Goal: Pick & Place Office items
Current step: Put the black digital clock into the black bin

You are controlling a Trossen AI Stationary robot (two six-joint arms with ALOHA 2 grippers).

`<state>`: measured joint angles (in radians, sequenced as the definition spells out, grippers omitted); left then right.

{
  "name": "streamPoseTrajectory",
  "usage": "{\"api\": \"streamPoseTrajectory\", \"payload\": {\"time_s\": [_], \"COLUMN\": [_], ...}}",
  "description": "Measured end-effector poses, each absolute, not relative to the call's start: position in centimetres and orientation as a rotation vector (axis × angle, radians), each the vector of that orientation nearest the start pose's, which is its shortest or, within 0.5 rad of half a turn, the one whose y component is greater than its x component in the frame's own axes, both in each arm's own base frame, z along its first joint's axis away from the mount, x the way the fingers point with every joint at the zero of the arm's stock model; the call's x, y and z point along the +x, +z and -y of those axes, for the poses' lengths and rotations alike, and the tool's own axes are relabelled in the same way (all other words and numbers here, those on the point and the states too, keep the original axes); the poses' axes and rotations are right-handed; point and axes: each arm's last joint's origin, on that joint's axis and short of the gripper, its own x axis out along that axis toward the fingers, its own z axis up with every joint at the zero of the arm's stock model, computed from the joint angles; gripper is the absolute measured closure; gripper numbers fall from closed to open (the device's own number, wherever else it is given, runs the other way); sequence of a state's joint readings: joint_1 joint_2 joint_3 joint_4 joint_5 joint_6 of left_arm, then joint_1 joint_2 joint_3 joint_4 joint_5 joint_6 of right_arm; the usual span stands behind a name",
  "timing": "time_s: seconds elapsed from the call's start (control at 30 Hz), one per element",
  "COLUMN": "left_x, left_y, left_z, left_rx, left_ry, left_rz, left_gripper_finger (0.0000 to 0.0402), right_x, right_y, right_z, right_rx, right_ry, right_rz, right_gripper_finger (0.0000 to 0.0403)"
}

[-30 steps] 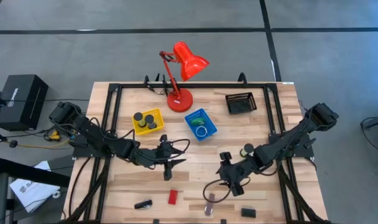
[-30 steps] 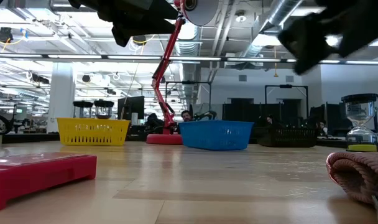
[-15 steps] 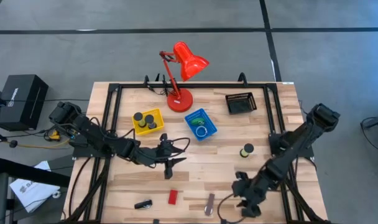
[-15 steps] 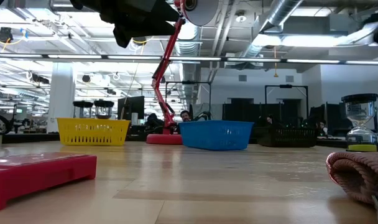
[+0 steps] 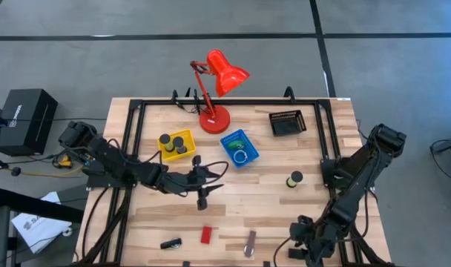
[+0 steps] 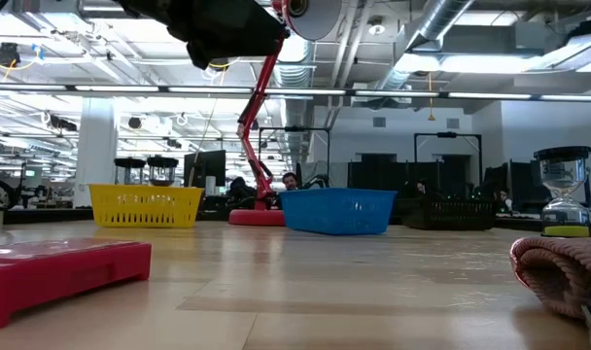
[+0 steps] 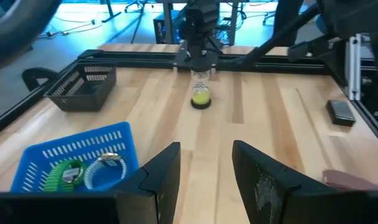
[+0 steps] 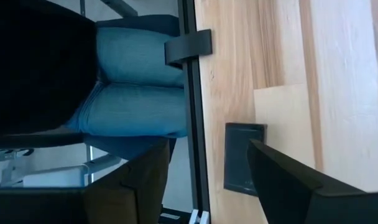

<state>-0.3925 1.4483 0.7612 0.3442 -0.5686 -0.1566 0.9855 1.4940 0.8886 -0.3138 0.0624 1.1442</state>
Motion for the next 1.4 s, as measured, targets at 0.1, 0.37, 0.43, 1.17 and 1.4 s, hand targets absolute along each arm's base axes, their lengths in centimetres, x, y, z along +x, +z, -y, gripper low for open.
{"api": "streamPoseTrajectory", "payload": {"time_s": [0.1, 0.37, 0.43, 1.17, 1.4], "left_x": [28.7, 28.7, 28.7, 28.8, 28.8], "left_y": [22.6, 22.6, 22.6, 22.6, 22.6], "left_z": [9.6, 9.4, 9.4, 9.3, 9.3], "left_rx": [-0.005, -0.043, -0.043, -0.045, -0.043], "left_ry": [0.216, 0.227, 0.227, 0.231, 0.23], "left_rz": [-0.287, -0.283, -0.283, -0.277, -0.277], "left_gripper_finger": [0.0262, 0.0262, 0.0262, 0.0262, 0.0262], "right_x": [16.4, 16.4, 16.4, 16.8, 16.4], "right_y": [20.0, 18.4, 17.5, 12.9, 12.1], "right_z": [-24.4, -24.8, -25.2, -27.2, -28.1], "right_rx": [0.53, 0.501, 0.489, 0.487, 0.333], "right_ry": [0.27, 0.194, 0.195, 0.208, 0.17], "right_rz": [-1.158, -1.169, -1.204, -1.333, -1.378], "right_gripper_finger": [0.0197, 0.0215, 0.0217, 0.0155, 0.0175]}}
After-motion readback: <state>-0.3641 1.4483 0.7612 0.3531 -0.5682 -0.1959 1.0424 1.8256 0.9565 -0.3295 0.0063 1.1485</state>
